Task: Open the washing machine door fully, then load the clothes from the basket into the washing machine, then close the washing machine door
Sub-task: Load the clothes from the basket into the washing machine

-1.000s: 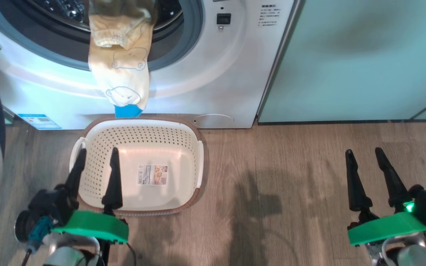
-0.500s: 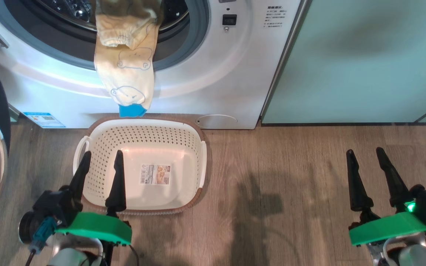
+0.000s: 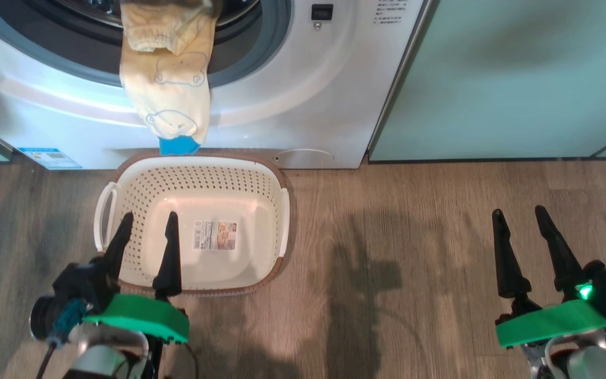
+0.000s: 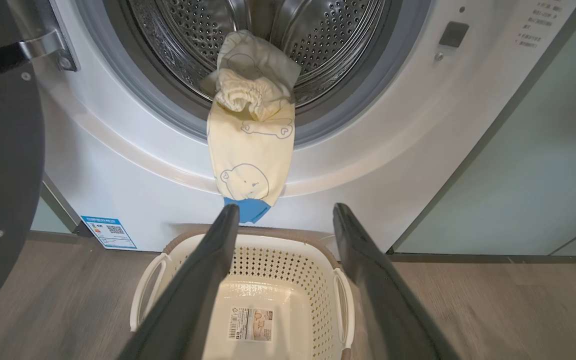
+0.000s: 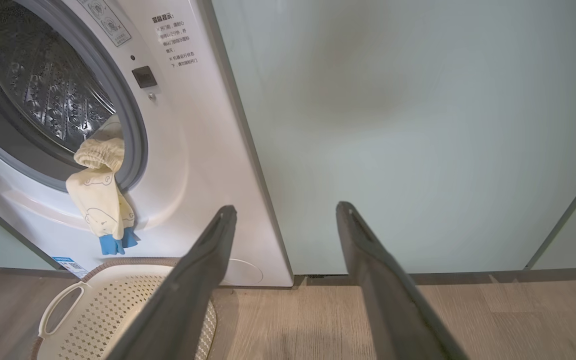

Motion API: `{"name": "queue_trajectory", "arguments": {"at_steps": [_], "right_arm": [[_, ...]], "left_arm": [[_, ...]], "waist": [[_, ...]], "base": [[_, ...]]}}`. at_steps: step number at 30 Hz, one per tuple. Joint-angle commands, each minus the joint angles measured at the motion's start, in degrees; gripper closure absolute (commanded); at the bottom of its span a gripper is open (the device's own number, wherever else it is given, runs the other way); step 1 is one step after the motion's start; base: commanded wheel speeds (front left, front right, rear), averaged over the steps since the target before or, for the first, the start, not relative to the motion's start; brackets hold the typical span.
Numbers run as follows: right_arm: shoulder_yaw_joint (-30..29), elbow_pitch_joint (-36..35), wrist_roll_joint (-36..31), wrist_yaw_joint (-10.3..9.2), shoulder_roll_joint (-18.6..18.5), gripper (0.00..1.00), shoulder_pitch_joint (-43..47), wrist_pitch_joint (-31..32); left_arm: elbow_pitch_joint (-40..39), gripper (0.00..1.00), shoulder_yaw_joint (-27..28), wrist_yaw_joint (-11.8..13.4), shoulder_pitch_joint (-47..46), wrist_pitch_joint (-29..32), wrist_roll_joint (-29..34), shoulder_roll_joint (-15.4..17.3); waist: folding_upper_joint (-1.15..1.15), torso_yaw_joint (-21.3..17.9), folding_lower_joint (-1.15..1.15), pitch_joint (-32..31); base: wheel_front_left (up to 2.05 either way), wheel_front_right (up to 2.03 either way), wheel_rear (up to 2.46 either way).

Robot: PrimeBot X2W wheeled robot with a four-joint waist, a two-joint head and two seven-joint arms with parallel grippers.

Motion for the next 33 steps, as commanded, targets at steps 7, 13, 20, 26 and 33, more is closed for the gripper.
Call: {"name": "queue_trajectory", "arguments": {"at_steps": [7,13,20,26,33], "right_arm": [[1.1,-2.6,-0.2,-0.16,-0.7,0.00,-2.2,-0.4],[0.8,-3.3,-0.1,-0.16,-0.6,0.00,-3.4,-0.4],[0.9,-4.2,0.3,-0.16,-0.2,0.00,-5.6,-0.4],[0.7,-4.5,1.5,-0.16,0.3,0.00,-8.1,-0.4],[1.3,-4.8,2.9,-0.16,0.4,0.00,-9.8,-0.4]], "left_arm": [[1.4,0.00,2.0,-1.2,-6.0,0.0,-0.9,1.2],[6.1,0.00,1.7,-3.2,-11.7,0.3,-1.2,2.1],[14.1,0.00,2.4,-5.5,-20.9,1.1,-1.8,3.9],[24.2,0.00,5.0,-7.9,-32.4,1.5,-2.9,7.9],[31.7,0.00,4.9,-10.1,-40.4,3.0,-3.2,10.3]], "waist": [[0.00,-0.3,0.00,3.3],[0.00,-0.6,0.00,6.9],[0.00,-2.3,0.00,11.9],[0.00,-5.3,0.00,17.5],[0.00,-7.4,0.00,20.7]], "base": [[0.00,0.00,0.00],[0.00,0.00,0.00],[0.00,0.00,0.00],[0.00,0.00,0.00],[0.00,0.00,0.00]]}}
